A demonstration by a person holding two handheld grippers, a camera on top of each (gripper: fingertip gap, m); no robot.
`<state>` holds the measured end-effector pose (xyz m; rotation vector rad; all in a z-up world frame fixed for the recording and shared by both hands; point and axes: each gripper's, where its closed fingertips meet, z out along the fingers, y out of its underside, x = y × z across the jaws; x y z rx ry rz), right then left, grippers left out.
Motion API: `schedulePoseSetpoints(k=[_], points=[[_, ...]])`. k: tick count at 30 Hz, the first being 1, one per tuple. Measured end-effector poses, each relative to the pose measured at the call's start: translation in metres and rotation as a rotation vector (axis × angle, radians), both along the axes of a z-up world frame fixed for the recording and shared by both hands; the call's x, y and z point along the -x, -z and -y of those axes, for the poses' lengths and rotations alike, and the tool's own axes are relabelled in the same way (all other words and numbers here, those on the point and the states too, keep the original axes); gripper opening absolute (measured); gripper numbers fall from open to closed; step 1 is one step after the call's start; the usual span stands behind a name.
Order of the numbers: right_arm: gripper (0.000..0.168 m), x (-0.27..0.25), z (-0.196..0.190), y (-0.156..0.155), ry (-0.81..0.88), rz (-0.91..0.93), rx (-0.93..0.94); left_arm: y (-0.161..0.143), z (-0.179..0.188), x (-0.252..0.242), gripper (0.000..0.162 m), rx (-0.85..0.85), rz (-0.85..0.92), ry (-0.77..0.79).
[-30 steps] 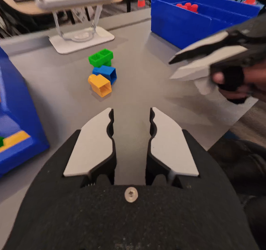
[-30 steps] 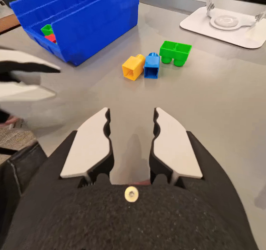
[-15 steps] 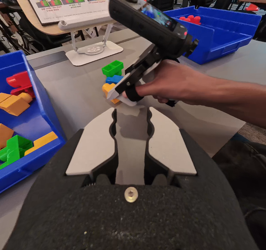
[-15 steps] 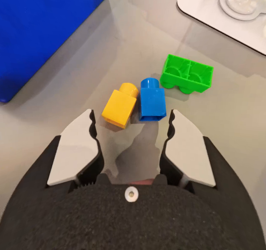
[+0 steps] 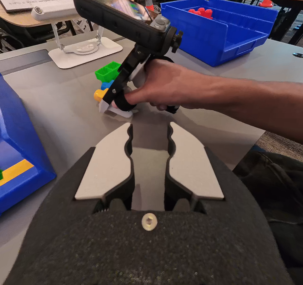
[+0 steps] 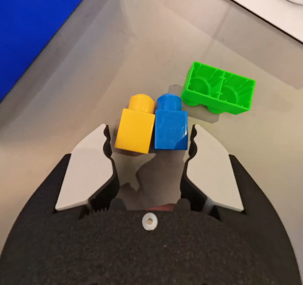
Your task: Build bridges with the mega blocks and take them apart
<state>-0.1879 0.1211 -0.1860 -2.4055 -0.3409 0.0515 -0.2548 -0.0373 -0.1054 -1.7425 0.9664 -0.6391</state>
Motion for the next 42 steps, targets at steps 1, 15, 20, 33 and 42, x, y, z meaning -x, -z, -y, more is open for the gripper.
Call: schedulePoseSetpoints(k=[1,15,20,33,42], points=[[0.093,0.001,-0.001,0.001,0.000,-0.004,0.009,0.000,0.000,0.000,0.040,0.005,0.003,0.002],[0.079,0.000,0.003,0.002,-0.035,-0.018,0.032,0.003,0.005,-0.003,0.040,0.011,-0.010,0.018],[0.078,-0.007,0.011,-0.007,-0.086,-0.010,0.021,0.007,0.001,-0.001,0.040,0.046,-0.010,0.009],[0.089,-0.028,0.040,0.001,-0.076,-0.006,0.099,0.013,0.001,-0.005,0.040,0.079,-0.021,0.012],[0.083,-0.023,0.027,-0.004,-0.016,-0.065,0.014,0.014,0.006,-0.007,0.040,0.072,-0.032,0.032]])
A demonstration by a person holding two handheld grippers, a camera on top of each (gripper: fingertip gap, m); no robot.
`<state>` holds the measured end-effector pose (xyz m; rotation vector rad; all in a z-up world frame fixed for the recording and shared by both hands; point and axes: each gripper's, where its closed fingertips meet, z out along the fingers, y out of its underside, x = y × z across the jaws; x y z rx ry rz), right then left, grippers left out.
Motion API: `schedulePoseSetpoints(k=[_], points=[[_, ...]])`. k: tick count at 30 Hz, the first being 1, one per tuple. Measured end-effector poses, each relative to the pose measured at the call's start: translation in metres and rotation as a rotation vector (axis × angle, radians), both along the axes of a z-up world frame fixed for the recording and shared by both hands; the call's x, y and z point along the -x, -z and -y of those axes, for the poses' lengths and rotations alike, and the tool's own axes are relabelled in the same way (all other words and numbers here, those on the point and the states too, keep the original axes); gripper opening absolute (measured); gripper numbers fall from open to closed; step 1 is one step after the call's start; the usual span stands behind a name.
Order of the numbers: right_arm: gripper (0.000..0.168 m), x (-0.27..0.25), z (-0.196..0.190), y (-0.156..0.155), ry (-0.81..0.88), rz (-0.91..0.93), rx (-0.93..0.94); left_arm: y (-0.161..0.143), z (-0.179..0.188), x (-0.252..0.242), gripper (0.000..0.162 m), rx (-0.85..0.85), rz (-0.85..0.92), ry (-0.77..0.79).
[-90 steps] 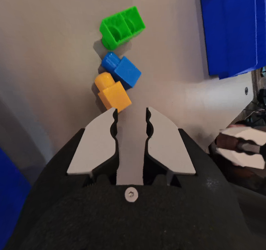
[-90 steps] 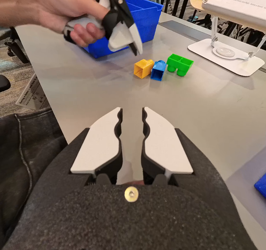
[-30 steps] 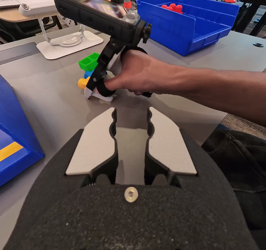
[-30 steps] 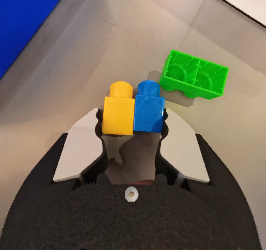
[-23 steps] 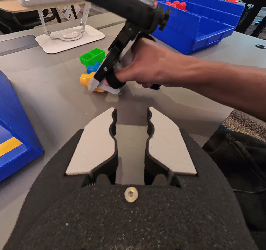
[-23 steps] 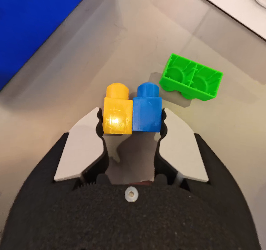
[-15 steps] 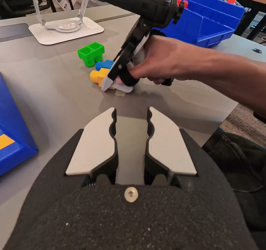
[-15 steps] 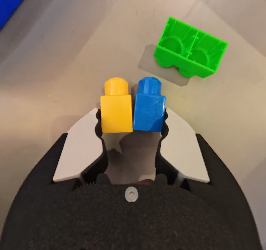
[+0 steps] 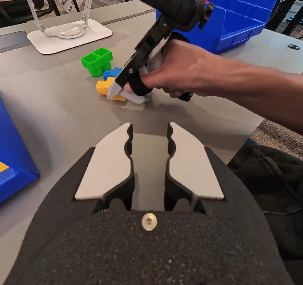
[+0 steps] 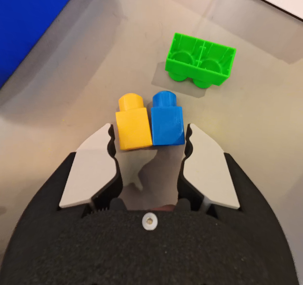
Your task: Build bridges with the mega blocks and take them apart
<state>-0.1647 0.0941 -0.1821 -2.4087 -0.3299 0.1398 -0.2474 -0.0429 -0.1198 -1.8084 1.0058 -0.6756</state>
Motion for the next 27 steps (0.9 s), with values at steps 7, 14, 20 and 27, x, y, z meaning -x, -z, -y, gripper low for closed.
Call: schedulePoseSetpoints(k=[7,14,20,27], points=[[0.078,0.004,-0.001,0.010,-0.014,0.050,0.072,0.002,0.005,-0.003,0.040,0.017,0.002,0.021],[0.076,0.003,0.002,0.003,-0.086,0.037,0.066,0.004,0.006,-0.004,0.040,0.028,0.001,0.029],[0.076,-0.007,0.015,-0.016,-0.137,0.043,0.021,0.008,0.001,-0.002,0.040,0.046,0.001,0.014],[0.076,-0.037,0.048,-0.012,-0.172,-0.016,0.079,0.011,-0.002,-0.003,0.040,0.042,-0.015,0.005]])
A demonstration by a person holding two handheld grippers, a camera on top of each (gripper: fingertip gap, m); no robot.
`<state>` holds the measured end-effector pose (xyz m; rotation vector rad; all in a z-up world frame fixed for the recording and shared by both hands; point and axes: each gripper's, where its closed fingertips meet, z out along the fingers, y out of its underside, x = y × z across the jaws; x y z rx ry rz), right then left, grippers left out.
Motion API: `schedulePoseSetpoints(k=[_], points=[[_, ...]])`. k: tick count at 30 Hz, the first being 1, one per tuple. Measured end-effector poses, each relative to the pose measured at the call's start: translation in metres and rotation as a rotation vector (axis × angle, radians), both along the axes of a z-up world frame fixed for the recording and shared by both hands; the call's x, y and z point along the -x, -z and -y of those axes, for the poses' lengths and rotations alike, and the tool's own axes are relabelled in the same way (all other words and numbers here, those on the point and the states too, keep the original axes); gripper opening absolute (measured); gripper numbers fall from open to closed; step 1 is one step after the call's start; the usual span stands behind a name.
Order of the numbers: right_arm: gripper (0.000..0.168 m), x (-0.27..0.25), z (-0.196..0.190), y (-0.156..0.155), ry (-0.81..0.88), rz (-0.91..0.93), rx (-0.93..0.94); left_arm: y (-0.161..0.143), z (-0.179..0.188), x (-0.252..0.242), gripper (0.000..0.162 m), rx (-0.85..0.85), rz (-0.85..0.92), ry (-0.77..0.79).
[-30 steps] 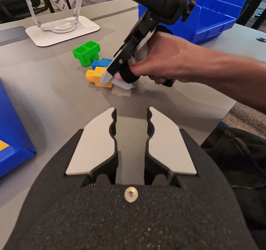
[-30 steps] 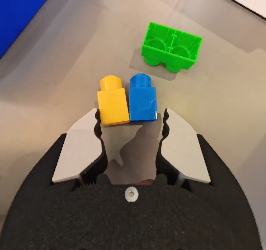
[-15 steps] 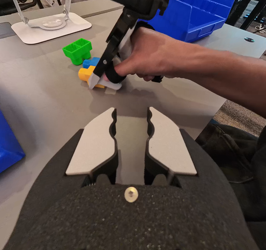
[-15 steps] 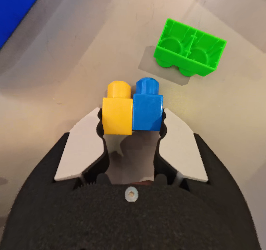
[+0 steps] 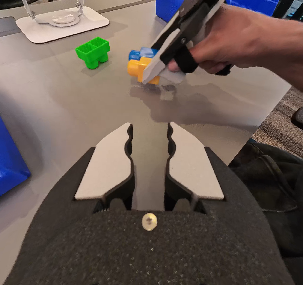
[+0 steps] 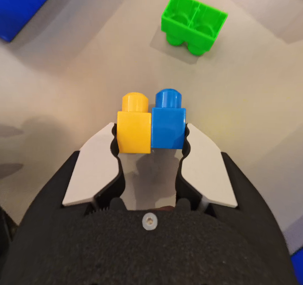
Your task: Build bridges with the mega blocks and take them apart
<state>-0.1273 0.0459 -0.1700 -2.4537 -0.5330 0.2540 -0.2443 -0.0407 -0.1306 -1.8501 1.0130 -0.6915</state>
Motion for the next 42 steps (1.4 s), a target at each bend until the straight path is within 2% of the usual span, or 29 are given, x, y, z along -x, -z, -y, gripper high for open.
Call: schedulePoseSetpoints(k=[7,13,16,23,29,33,38,42], points=[[0.077,-0.016,0.019,0.013,-0.073,0.011,0.019,0.004,0.005,-0.008,0.040,-0.007,-0.021,0.016],[0.082,-0.017,0.031,0.005,-0.090,-0.003,-0.066,0.005,0.008,-0.011,0.040,-0.031,-0.040,0.018],[0.083,-0.027,0.041,0.006,-0.093,0.059,-0.111,0.005,0.007,-0.011,0.040,-0.042,-0.047,0.015],[0.086,-0.028,0.040,0.018,0.046,0.015,-0.139,0.010,0.008,-0.012,0.040,-0.040,-0.061,0.020],[0.077,-0.027,0.028,0.017,0.110,0.042,-0.160,0.008,0.010,-0.013,0.040,-0.060,-0.067,0.025],[0.077,-0.025,0.024,0.018,0.149,0.049,-0.156,0.010,0.011,-0.013,0.040,-0.053,-0.067,0.031],[0.083,-0.027,0.030,0.010,0.146,0.074,-0.185,0.011,0.012,-0.013,0.040,-0.045,-0.064,0.037],[0.083,-0.026,0.043,0.002,0.076,0.051,-0.250,0.010,0.010,-0.011,0.040,-0.041,-0.060,0.033]])
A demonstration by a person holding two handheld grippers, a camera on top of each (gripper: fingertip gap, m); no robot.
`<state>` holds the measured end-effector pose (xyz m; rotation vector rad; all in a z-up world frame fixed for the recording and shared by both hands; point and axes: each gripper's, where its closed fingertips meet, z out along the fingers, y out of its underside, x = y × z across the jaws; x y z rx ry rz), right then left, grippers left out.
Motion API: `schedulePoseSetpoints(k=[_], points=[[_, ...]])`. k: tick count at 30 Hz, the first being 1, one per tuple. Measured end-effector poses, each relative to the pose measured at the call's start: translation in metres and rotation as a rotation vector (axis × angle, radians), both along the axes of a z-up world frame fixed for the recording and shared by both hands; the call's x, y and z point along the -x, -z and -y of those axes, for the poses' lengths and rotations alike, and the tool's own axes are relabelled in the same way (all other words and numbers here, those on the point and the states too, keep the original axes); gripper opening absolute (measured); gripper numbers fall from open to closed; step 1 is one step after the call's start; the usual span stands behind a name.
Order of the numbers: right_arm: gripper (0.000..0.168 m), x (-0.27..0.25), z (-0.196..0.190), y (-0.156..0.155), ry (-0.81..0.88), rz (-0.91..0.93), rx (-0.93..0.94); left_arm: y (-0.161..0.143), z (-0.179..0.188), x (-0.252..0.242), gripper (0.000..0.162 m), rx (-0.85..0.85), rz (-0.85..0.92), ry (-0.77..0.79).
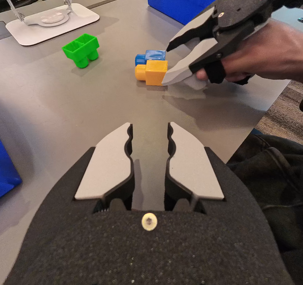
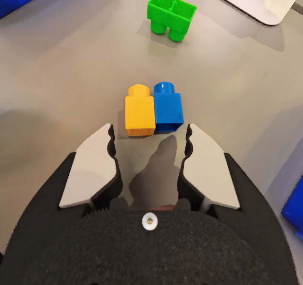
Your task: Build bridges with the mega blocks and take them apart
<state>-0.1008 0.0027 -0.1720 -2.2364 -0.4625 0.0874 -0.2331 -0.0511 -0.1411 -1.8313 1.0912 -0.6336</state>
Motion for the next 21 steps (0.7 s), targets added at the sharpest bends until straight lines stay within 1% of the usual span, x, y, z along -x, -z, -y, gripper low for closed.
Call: schedulePoseSetpoints(k=[4,10,13,21], points=[[0.082,-0.006,0.002,0.010,-0.029,-0.017,0.046,0.001,-0.001,0.000,0.040,0.012,0.005,0.003],[0.078,-0.006,-0.006,0.020,-0.043,-0.001,0.114,-0.001,0.000,0.000,0.040,-0.007,-0.002,0.004],[0.076,-0.004,-0.010,0.016,-0.048,-0.013,0.098,-0.001,0.000,0.001,0.040,-0.008,-0.004,0.001],[0.076,-0.001,-0.016,0.019,-0.052,-0.006,0.115,0.000,0.000,0.001,0.040,-0.003,-0.005,0.005]])
